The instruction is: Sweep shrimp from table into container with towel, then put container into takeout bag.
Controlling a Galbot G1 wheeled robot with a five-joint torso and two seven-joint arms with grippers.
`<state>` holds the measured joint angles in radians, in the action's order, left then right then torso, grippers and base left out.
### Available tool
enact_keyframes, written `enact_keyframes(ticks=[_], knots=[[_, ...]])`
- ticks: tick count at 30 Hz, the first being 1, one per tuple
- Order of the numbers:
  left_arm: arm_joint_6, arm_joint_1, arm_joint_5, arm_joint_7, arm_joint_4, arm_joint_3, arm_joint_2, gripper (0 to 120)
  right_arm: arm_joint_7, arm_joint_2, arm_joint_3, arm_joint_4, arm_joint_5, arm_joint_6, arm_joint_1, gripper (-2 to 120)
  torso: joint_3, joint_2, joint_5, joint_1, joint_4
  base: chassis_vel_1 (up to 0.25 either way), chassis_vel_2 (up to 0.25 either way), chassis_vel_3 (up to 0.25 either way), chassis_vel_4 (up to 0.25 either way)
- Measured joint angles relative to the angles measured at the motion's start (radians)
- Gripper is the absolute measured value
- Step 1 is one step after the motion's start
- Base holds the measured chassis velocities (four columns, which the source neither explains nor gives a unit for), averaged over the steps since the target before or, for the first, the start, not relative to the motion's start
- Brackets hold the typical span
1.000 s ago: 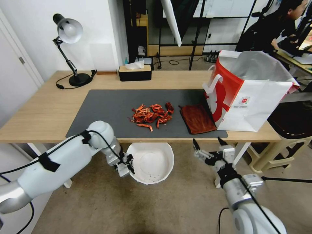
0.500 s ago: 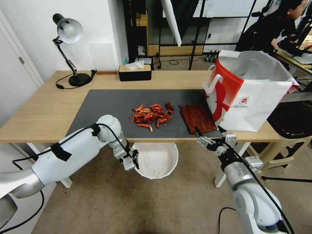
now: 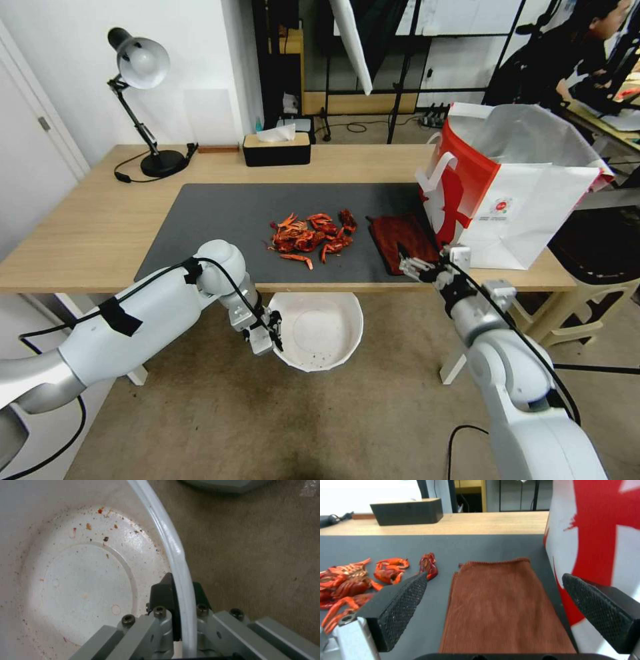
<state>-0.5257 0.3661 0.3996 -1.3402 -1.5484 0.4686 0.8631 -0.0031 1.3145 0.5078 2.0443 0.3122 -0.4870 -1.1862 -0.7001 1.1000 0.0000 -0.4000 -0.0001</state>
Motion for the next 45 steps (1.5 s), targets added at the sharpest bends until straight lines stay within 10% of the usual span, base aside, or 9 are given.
enact_keyframes(ticks=[13,37,45], knots=[[-0.014,0.019,0.010,0.012,0.017,-0.005,0.005,0,0.229,-0.036,-0.126,-0.074,0.123,-0.248,0.180,100,0.000,0.000,-0.0001,0.000,0.0003,0.000,0.000,0.000,0.000],[-0.031,0.016,0.014,0.030,0.047,0.000,0.015,0,0.365,-0.032,-0.162,-0.164,0.212,-0.251,0.212,99,0.000,0.000,0.0000,0.000,0.0001,0.000,0.000,0.000,0.000],[-0.035,0.027,0.012,0.035,0.045,-0.002,0.016,0,0.406,-0.023,-0.155,-0.170,0.296,-0.245,0.202,71,0.000,0.000,-0.0004,0.000,-0.0002,0.000,0.000,0.000,0.000]])
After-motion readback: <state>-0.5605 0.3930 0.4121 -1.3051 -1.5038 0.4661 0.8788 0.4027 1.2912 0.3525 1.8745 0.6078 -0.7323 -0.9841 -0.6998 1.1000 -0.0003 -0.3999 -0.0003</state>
